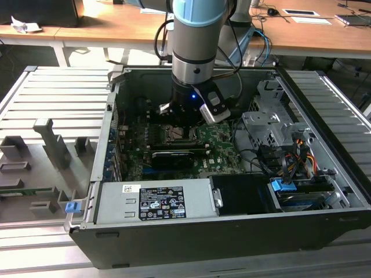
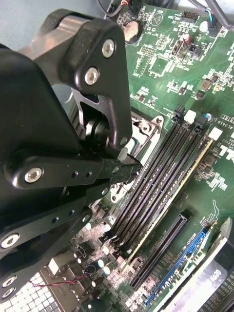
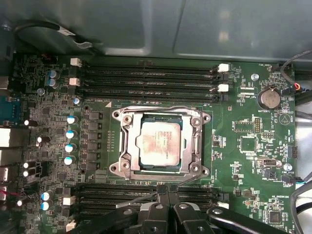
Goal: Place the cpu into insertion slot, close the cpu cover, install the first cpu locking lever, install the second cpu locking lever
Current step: 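Install the second cpu locking lever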
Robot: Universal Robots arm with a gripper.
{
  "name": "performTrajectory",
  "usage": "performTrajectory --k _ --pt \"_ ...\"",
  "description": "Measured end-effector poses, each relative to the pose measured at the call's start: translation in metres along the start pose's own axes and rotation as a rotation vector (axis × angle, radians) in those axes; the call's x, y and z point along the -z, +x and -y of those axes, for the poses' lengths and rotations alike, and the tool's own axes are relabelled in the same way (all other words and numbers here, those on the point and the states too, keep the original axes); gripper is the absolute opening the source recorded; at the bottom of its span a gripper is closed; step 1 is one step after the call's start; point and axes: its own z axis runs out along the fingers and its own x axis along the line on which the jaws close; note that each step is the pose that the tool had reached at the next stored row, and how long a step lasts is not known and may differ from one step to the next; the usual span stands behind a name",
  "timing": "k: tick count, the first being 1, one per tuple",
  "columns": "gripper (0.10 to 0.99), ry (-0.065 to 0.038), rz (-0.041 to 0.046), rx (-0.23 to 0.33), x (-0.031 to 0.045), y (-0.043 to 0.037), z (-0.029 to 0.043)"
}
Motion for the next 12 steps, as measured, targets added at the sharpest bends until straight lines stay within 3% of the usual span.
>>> performTrajectory --k 12 --pt "0.106 0.000 0.0000 0.000 -0.0002 0.0033 0.0000"
